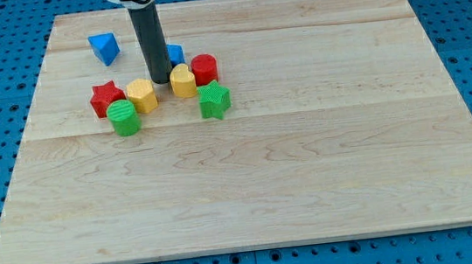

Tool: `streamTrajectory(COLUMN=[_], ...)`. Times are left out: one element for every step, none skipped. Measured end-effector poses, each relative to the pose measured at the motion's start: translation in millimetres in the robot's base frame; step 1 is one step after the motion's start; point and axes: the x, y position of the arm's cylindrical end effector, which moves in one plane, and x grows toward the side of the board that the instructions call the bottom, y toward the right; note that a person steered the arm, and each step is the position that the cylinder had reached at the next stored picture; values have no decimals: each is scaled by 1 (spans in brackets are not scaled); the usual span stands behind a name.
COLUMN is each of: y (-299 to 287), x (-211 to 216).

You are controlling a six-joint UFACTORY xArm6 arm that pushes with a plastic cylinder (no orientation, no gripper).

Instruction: Move the green star towards the center right side of the board

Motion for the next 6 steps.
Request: streamTrajectory(y=[0,1,15,36,73,124], x=[0,6,37,59,68,52])
